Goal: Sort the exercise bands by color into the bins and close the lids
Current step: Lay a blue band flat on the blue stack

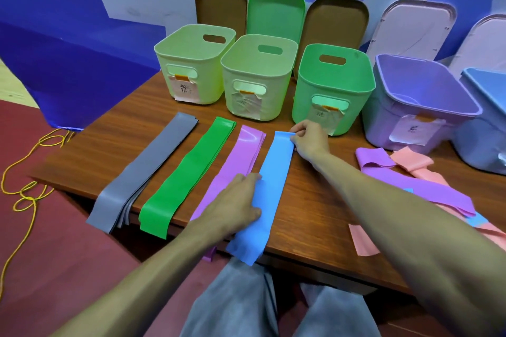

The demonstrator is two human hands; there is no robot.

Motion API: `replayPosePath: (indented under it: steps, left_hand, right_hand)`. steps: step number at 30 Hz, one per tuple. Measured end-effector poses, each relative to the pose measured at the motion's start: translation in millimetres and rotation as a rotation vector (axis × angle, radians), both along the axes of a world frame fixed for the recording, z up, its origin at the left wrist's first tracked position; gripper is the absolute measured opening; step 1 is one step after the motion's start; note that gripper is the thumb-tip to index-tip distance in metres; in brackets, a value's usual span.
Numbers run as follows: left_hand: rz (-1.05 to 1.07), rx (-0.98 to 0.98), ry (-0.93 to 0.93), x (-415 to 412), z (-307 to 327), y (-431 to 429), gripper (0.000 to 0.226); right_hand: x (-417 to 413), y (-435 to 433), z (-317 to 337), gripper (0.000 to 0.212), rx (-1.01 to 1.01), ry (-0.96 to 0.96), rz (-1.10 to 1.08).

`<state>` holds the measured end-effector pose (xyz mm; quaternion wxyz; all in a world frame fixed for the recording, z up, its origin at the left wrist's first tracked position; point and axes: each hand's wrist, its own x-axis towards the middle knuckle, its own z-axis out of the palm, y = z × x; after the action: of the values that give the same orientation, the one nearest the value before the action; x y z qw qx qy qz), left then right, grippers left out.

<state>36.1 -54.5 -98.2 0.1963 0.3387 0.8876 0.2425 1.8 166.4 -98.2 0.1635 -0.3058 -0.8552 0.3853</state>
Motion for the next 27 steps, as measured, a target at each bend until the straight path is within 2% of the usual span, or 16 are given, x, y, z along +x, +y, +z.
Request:
replayPosePath:
  steps: [3,7,10,13,17,20,23,27]
  left_hand:
    - [-0.045,-0.066,0.064,4.7,5.3,1.2,0.053]
    - [-0.066,-0.205,0.139,11.7,16.7,8.5,0.043]
    - [-0.080,-0.288,0.223,16.5,24.4,12.4,0.037]
    - [-0.138,-0.356,0.405,16.5,31.4,16.6,0.033]
    - [-0.163,-0.391,0.540,16.6,35.9,28.8,0.029]
    - [-0.196,-0.190,0.552,18.4,33.9,40.7,0.029]
    - [-0.267,0.081,0.310,25.5,25.3,55.3,0.024]
    - [-0.292,0.225,0.103,42.0,18.1,82.9,0.023]
  right_hand:
    - [-3.1,-4.6,-0.8,0.016,0.096,-0.039,0.042]
    - [-5.2,-7.3,2.8,0.023,0.200,-0.118,0.064]
    - [2.1,-0.9,5.6,0.022,0.190,-0.137,0.048]
    - [17.8,9.6,12.0,0.023,0.151,-0.106,0.035]
    - [56.8,28.8,27.0,0.020,0.162,-0.049,0.027]
    - [93.2,47.1,37.7,0.017,0.124,0.102,-0.090]
    - [127.7,70.0,42.6,0.016,0.042,0.201,-0.196]
    - [175.0,96.0,31.1,0.019,0.035,0.220,-0.295]
